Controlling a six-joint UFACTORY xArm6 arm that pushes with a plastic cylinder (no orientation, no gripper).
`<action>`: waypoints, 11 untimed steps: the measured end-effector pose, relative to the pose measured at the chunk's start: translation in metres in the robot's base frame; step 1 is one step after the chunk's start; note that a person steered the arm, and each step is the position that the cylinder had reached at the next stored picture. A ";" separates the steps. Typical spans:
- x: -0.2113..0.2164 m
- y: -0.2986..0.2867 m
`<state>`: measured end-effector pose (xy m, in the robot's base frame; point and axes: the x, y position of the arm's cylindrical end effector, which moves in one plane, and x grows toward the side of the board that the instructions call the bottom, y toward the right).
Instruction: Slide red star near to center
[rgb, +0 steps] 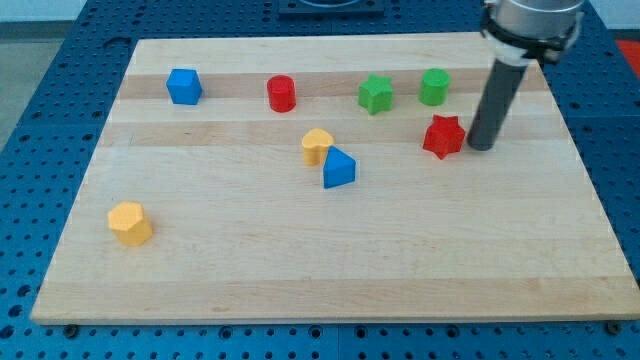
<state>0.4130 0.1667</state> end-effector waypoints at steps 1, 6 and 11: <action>0.000 -0.032; -0.012 -0.091; 0.018 -0.058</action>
<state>0.4309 0.1090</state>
